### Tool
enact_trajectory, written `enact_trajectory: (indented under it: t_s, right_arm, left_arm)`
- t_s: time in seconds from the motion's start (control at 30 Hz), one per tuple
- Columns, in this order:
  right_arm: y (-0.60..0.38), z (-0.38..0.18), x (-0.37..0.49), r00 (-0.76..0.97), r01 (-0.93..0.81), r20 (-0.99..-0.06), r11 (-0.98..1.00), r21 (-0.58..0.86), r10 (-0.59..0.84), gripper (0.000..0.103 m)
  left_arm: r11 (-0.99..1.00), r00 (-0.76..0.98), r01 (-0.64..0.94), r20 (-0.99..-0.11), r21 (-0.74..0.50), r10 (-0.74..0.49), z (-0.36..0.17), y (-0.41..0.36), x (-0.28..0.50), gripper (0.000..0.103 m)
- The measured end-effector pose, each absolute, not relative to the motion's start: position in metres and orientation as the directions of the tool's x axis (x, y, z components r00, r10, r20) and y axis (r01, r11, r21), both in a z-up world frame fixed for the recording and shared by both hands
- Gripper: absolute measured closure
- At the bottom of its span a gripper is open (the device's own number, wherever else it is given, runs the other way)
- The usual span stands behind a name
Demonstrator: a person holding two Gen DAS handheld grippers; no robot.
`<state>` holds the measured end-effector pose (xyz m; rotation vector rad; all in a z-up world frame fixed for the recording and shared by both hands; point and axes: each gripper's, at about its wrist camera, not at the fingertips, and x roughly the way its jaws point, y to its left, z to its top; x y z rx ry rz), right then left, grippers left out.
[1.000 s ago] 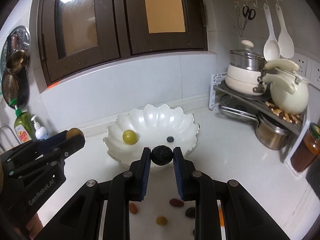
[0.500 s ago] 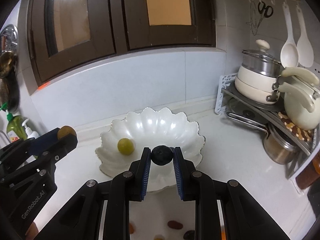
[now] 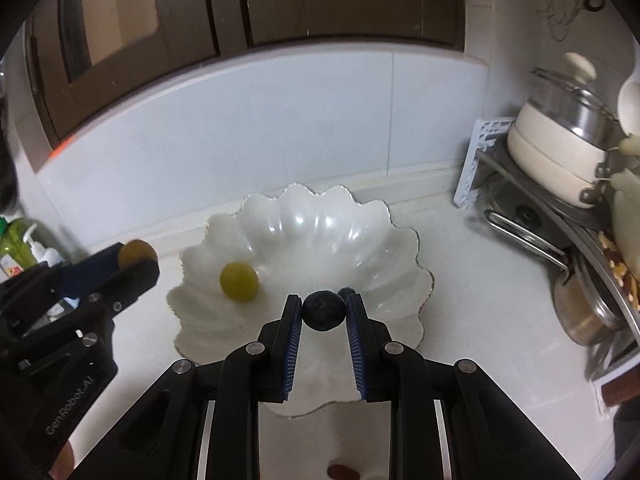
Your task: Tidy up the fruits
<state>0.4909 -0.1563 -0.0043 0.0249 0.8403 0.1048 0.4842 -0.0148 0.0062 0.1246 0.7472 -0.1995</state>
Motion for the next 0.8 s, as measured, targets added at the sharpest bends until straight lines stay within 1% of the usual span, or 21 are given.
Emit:
enact_trajectory:
  t_s: [0.1,0.2,0.47,0.6,0.8]
  right_arm:
    - [-0.158,-0.011,0.504,0.629,-0.091,-0.770,0.994,0.066,0.108,0.079]
    - [-0.161,-0.018,0.516,0.586,-0.098,-0.801,0.992,0.084,0.126,0.079]
    - [-0.166,-0.038,0.544,0.488,-0.109,-0.865,0.991,0.077,0.121,0.079]
    - [-0.166,-0.051,0.555,0.451,-0.114,-0.887,0.992,0.051,0.098,0.079]
    - [-0.168,-0.067,0.566,0.412,-0.114,-0.908,0.993,0.034,0.079,0.079]
  left_arm:
    - [0.972,0.694,0.227,-0.710,0.056,-0.121,-0.001,-0.020,0.497,0.076]
    - [0.970,0.650,0.239,-0.749,0.041,-0.128,-0.011,-0.023,0.509,0.076]
    - [0.970,0.537,0.240,-0.836,0.026,-0.111,-0.043,-0.028,0.539,0.076]
    - [0.970,0.505,0.237,-0.860,0.048,-0.081,-0.058,-0.032,0.548,0.076]
    - [0.972,0.452,0.230,-0.890,0.046,-0.065,-0.076,-0.034,0.561,0.076]
